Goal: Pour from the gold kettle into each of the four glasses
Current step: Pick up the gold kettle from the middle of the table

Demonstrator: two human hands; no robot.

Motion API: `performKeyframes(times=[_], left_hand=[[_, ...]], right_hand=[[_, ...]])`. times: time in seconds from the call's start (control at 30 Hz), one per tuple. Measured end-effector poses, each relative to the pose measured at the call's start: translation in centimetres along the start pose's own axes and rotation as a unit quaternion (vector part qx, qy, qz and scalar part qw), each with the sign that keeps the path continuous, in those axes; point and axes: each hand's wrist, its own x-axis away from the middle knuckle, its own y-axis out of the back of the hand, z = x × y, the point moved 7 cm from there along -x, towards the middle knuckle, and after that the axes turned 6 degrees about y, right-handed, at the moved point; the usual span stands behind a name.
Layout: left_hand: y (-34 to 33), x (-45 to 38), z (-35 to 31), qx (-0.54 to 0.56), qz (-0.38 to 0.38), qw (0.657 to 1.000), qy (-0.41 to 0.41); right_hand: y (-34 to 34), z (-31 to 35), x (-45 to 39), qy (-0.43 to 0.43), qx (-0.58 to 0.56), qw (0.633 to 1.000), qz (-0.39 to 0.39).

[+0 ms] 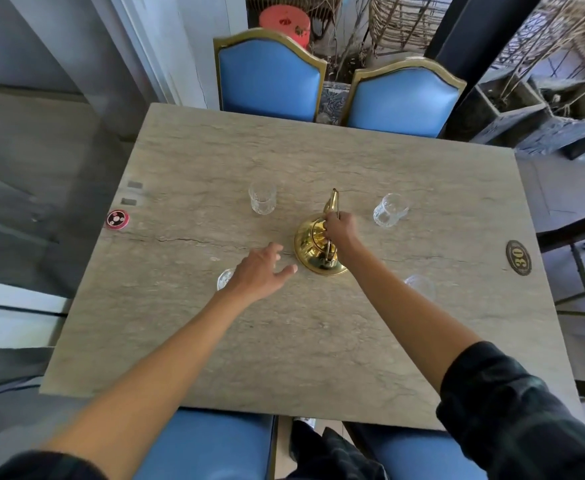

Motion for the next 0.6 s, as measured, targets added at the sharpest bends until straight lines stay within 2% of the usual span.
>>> performKeyframes(times=[0.13, 0.33, 0.47, 0.6], left_hand=[[0.0, 0.8, -0.5, 0.037, -0.003, 0.999, -0.004], [0.7, 2.2, -0.2, 0.104, -0.035, 0.994, -0.015], [0.5, 3.9, 1.2, 0.151, -0.062, 0.987, 0.006], [-0.8, 5.4, 2.7, 0.248, -0.066, 0.965, 0.057]], right_hand=[[0.2, 0.3, 0.4, -0.006, 0.011, 1.0, -0.006], [1.8, 0.1, 4.6, 0.04, 0.008, 0.999, -0.015], [2.8, 0.2, 8.3, 0.078, 0.039, 0.996, 0.014], [3.1, 1.1, 13.4, 0.127, 0.105, 0.985, 0.044]])
